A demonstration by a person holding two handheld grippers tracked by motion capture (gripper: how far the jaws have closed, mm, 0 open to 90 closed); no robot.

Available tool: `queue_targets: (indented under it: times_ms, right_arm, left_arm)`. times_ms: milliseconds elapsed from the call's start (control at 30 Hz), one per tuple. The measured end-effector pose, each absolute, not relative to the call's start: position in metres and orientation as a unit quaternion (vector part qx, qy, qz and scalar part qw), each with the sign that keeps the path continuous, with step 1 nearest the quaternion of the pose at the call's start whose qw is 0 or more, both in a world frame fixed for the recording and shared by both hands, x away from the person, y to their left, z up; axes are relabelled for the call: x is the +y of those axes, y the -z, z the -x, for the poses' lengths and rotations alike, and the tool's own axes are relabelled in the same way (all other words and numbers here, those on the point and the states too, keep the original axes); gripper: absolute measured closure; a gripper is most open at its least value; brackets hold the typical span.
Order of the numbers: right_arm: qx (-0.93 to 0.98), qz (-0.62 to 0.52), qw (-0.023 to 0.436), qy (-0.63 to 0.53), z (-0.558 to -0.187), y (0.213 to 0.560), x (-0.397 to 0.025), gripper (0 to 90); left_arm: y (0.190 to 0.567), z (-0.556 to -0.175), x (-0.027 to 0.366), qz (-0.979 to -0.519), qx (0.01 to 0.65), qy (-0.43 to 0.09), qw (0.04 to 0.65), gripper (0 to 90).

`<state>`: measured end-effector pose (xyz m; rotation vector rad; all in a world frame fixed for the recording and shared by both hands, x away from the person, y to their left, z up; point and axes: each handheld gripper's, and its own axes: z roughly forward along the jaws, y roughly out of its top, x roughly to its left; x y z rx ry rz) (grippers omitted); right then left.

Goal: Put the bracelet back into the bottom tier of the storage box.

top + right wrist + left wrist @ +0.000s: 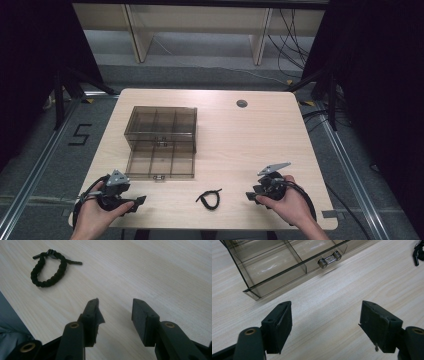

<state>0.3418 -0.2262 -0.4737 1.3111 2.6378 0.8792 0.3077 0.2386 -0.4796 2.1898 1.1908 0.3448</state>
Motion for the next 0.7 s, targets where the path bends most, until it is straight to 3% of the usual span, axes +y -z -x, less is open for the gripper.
queue_targets:
  times_ms: [400, 700]
  right_arm:
    - [0.858, -0.437, 0.011, -0.271, -0.34, 0.465, -0.205, 61.7]
    - [0.872, -0.412, 0.022, -0.262, -0.345, 0.459, -0.191, 63.9]
  left_arm:
    - [0.481, -0.31, 0.238, -0.828, 0.45, -0.125, 0.31, 25.9]
    - [0.481, -0.31, 0.238, -0.829, 0.445, -0.127, 0.313, 25.5]
